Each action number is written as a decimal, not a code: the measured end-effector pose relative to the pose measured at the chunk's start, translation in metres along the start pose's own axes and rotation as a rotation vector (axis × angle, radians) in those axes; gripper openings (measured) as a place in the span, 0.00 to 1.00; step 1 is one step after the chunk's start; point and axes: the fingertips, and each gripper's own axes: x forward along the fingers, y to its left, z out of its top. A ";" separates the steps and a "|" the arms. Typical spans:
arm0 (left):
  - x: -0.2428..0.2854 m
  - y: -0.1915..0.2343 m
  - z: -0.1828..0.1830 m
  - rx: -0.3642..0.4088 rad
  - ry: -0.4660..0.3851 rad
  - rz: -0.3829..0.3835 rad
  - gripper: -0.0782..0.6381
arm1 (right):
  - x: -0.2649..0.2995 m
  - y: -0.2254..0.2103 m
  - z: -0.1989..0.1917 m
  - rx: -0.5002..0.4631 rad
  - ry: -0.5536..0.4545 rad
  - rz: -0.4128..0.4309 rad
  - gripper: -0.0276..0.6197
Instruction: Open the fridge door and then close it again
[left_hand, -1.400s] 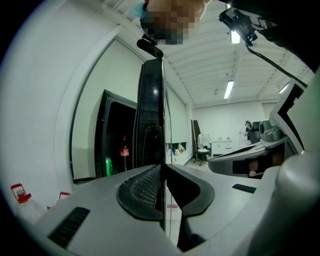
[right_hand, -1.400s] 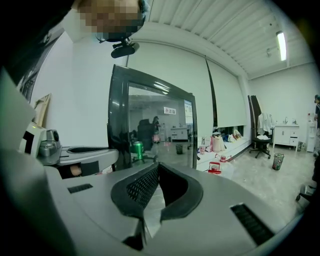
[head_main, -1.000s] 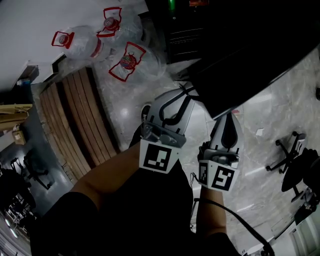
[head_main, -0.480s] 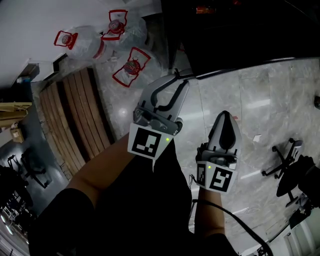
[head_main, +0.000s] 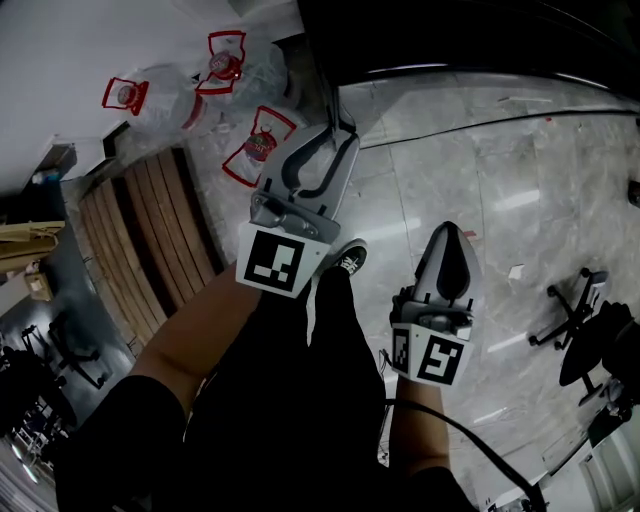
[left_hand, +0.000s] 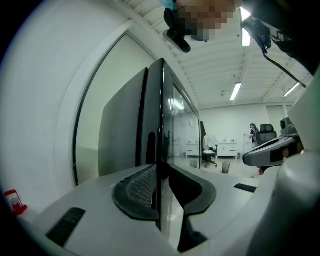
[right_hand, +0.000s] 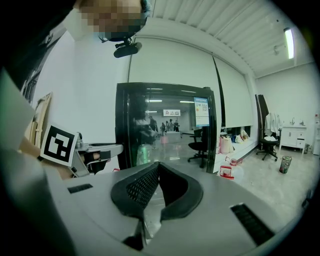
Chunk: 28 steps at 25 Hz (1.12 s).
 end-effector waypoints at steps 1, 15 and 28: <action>0.000 0.001 0.000 0.004 0.001 -0.003 0.21 | 0.001 0.001 0.000 0.003 -0.001 -0.005 0.07; -0.065 -0.012 0.061 0.000 -0.042 0.001 0.12 | -0.032 0.057 0.082 0.064 -0.105 0.084 0.07; -0.159 -0.074 0.217 -0.046 -0.103 -0.123 0.12 | -0.120 0.103 0.214 0.006 -0.216 0.206 0.07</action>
